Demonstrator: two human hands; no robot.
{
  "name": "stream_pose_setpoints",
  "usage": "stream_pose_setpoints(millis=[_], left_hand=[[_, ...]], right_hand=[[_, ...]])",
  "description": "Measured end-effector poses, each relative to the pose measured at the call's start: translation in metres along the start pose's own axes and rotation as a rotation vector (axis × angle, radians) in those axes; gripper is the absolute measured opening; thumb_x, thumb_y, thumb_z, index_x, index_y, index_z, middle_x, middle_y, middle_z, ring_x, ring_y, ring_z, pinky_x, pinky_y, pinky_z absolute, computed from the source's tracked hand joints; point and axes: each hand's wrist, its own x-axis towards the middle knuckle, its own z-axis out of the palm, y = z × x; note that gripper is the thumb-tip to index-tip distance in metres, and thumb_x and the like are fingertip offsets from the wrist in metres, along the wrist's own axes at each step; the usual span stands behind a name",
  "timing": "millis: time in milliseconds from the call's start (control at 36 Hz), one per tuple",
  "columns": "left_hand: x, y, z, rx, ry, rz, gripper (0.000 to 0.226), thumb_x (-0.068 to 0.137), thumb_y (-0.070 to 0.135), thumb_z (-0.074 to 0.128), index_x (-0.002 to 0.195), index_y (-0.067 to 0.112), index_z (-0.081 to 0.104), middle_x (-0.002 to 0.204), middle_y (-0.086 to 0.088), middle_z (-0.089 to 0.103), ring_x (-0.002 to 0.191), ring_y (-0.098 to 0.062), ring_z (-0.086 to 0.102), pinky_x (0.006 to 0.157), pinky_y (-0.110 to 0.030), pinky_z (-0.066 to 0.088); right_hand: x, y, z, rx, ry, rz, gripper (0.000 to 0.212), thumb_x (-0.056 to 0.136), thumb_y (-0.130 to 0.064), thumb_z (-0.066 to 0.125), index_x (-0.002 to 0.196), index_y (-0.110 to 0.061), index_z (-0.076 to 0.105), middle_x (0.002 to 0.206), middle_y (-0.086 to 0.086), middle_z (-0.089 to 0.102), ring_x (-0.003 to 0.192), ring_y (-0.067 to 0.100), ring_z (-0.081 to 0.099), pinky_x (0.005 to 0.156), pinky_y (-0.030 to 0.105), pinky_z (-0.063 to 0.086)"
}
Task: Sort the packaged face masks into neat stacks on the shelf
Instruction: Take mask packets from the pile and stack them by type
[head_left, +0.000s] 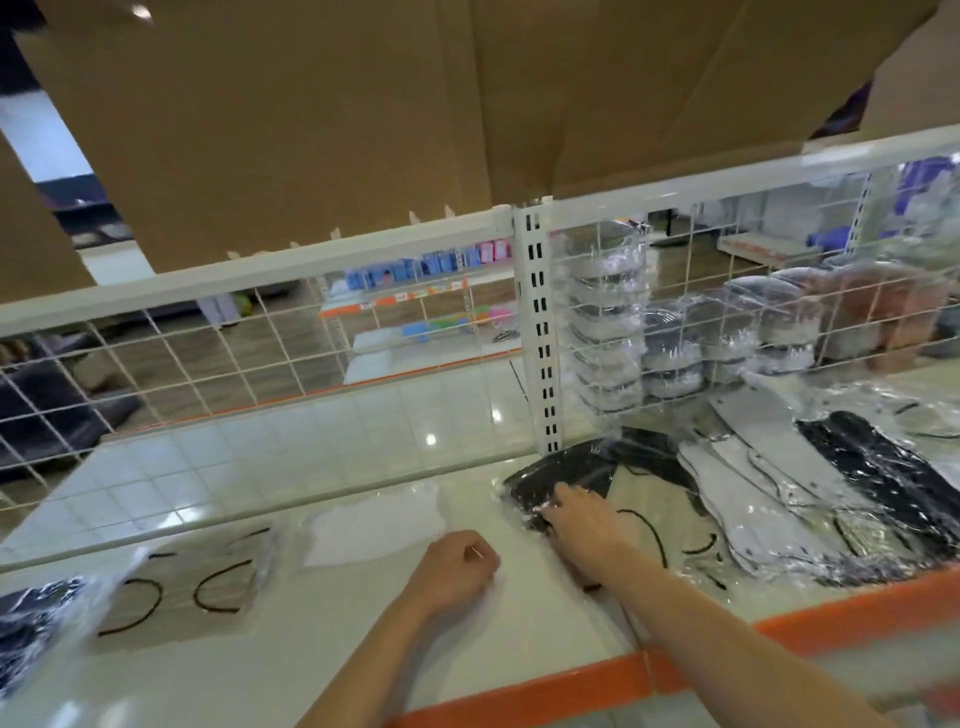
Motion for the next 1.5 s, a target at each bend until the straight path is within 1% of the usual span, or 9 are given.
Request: stream_pose_setpoints(millis=[167, 306, 444, 667, 833, 1000, 1194, 1333, 1500], left_hand=[[0.000, 0.015, 0.016, -0.661, 0.169, -0.319, 0.042, 0.094, 0.048, 0.048, 0.095, 0.007, 0.057, 0.088, -0.016, 0.068, 0.069, -0.025, 0.066, 0.060, -0.031, 0.052], [-0.004, 0.003, 0.006, -1.178, 0.141, -0.459, 0.052, 0.087, 0.049, 0.056, 0.119, 0.008, 0.058, 0.117, -0.023, 0.063, 0.108, -0.038, 0.060, 0.092, -0.049, 0.049], [-0.017, 0.001, 0.002, -0.973, 0.196, -0.514, 0.030, 0.080, -0.006, 0.061, 0.110, -0.007, 0.059, 0.095, -0.025, 0.068, 0.085, -0.036, 0.064, 0.072, -0.042, 0.053], [-0.028, 0.001, 0.000, -0.900, 0.270, -0.432, 0.034, 0.079, -0.016, 0.054, 0.111, -0.006, 0.059, 0.094, -0.024, 0.069, 0.089, -0.037, 0.065, 0.080, -0.044, 0.051], [-0.037, 0.000, -0.001, -0.994, 0.271, -0.444, 0.023, 0.088, -0.003, 0.051, 0.109, 0.001, 0.060, 0.096, -0.023, 0.069, 0.089, -0.036, 0.065, 0.073, -0.042, 0.053], [-0.036, -0.004, 0.002, -1.150, 0.289, -0.501, 0.033, 0.097, 0.027, 0.050, 0.109, -0.001, 0.063, 0.090, -0.021, 0.072, 0.085, -0.033, 0.068, 0.071, -0.041, 0.052], [-0.033, -0.002, 0.005, -1.356, 0.289, -0.482, 0.062, 0.086, 0.055, 0.054, 0.112, -0.001, 0.060, 0.107, -0.029, 0.066, 0.105, -0.044, 0.061, 0.099, -0.056, 0.043], [-0.032, -0.001, 0.007, -1.164, 0.256, -0.440, 0.042, 0.082, 0.026, 0.069, 0.114, -0.001, 0.062, 0.106, -0.025, 0.068, 0.100, -0.041, 0.065, 0.097, -0.053, 0.047], [-0.031, 0.003, 0.010, -1.026, 0.340, -0.381, 0.030, 0.079, -0.009, 0.063, 0.109, -0.002, 0.062, 0.096, -0.022, 0.071, 0.091, -0.037, 0.068, 0.081, -0.047, 0.054]], right_hand=[[-0.007, 0.000, 0.005, 0.443, 0.172, -0.187, 0.030, 0.097, -0.029, 0.046, 0.120, -0.025, 0.063, 0.125, -0.006, 0.054, 0.111, 0.014, 0.054, 0.095, 0.027, 0.042], [-0.018, -0.014, -0.013, 0.691, -0.111, -0.395, 0.025, 0.089, -0.011, 0.055, 0.108, -0.017, 0.071, 0.118, -0.001, 0.064, 0.105, 0.010, 0.058, 0.087, 0.008, 0.038], [-0.008, -0.009, -0.003, 0.541, -0.032, -0.223, 0.034, 0.092, -0.018, 0.047, 0.125, -0.019, 0.057, 0.137, -0.002, 0.047, 0.128, 0.016, 0.038, 0.109, 0.028, 0.030], [0.012, 0.015, 0.013, 0.290, -0.076, 0.014, 0.064, 0.087, -0.052, 0.050, 0.144, -0.029, 0.030, 0.151, 0.001, 0.030, 0.139, 0.027, 0.025, 0.113, 0.044, 0.024], [0.016, 0.011, 0.010, 0.179, 0.013, -0.025, 0.035, 0.097, -0.040, 0.040, 0.125, -0.028, 0.057, 0.131, 0.000, 0.055, 0.118, 0.024, 0.050, 0.101, 0.039, 0.041], [0.007, 0.005, -0.007, 0.791, 0.095, -0.056, 0.029, 0.097, -0.029, 0.049, 0.120, -0.021, 0.064, 0.118, -0.010, 0.063, 0.110, 0.011, 0.057, 0.096, 0.021, 0.039], [-0.019, -0.009, -0.023, 1.137, -0.223, -0.299, 0.016, 0.090, -0.025, 0.060, 0.093, -0.037, 0.069, 0.100, -0.005, 0.072, 0.095, 0.016, 0.066, 0.088, 0.024, 0.051], [-0.026, -0.015, -0.015, 1.048, -0.255, -0.261, 0.007, 0.088, -0.016, 0.062, 0.086, -0.019, 0.067, 0.086, -0.011, 0.066, 0.080, 0.000, 0.059, 0.068, 0.009, 0.044], [-0.021, -0.009, -0.011, 0.954, -0.076, -0.192, 0.023, 0.084, -0.007, 0.063, 0.089, -0.028, 0.054, 0.105, -0.006, 0.048, 0.095, 0.001, 0.044, 0.081, 0.008, 0.035]])
